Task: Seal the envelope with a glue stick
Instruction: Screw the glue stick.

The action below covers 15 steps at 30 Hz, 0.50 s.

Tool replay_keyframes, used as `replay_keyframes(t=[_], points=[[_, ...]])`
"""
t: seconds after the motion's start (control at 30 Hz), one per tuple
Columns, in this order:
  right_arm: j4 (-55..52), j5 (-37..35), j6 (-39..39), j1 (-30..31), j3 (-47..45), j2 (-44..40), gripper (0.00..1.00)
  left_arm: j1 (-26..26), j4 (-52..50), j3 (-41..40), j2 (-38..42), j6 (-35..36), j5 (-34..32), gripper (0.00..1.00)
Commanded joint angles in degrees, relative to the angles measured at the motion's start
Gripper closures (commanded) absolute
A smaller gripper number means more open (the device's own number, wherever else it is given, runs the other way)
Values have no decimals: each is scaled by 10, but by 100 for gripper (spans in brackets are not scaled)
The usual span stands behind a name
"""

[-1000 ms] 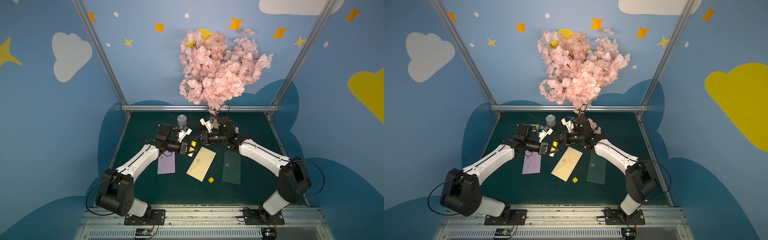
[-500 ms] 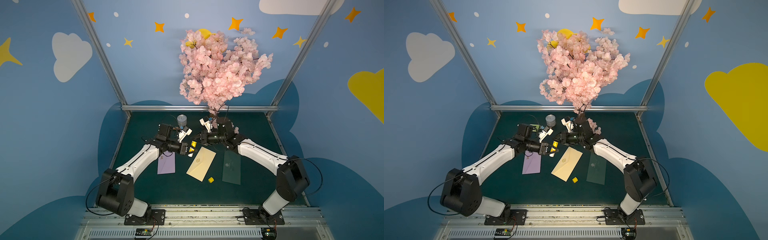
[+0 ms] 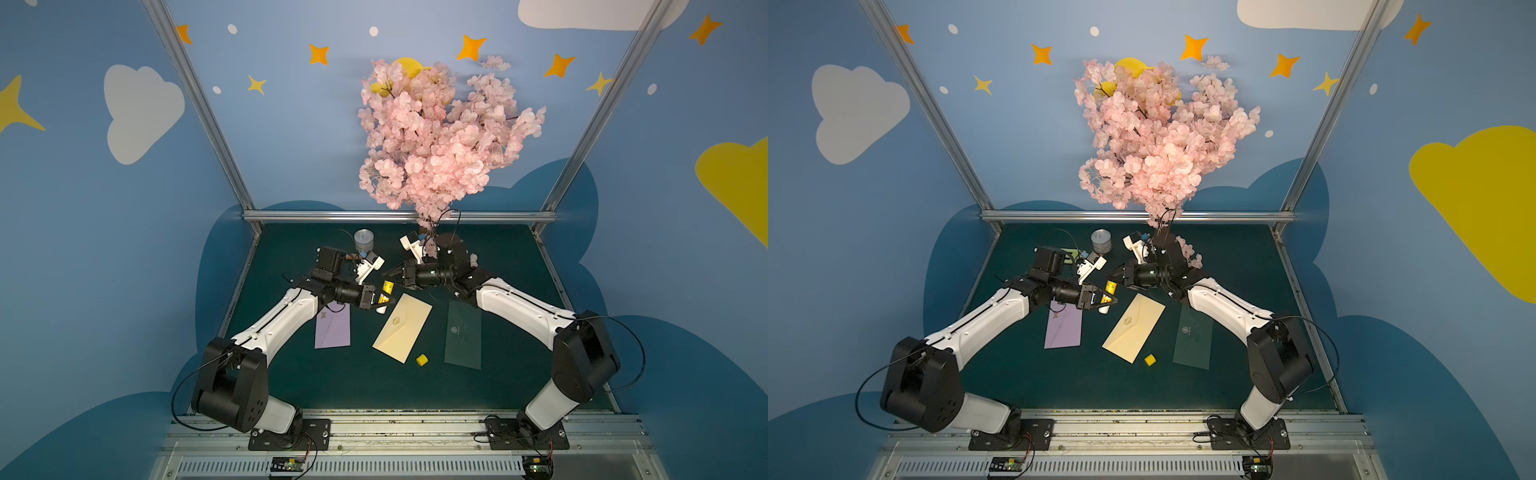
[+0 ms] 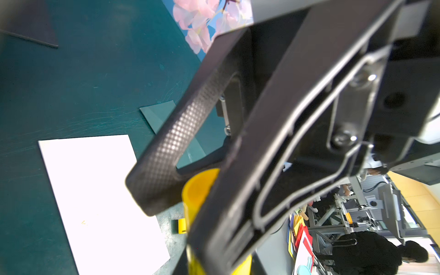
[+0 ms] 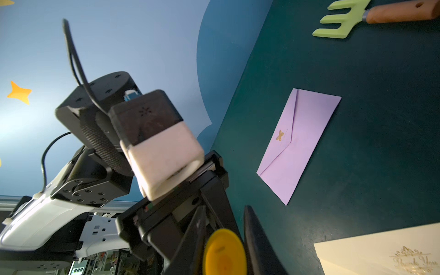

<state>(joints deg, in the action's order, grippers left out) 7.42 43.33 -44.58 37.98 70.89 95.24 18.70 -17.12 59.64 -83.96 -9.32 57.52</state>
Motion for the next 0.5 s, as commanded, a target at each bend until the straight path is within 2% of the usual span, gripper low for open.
replay_keyframes(t=[0.0,0.13,0.27,0.37,0.47], points=[[84,66,15,-3,-17,-11,98,0,-8,25,1,6,83,98],[102,123,47,-3,-22,-29,99,-7,-45,46,-3,19,165,97],[193,179,16,-4,-39,-36,99,-15,-35,50,2,7,233,98],[308,221,-49,-5,-56,-26,100,-15,5,42,10,-27,273,97],[487,252,-168,-10,-68,1,100,-16,39,35,21,-57,296,98]])
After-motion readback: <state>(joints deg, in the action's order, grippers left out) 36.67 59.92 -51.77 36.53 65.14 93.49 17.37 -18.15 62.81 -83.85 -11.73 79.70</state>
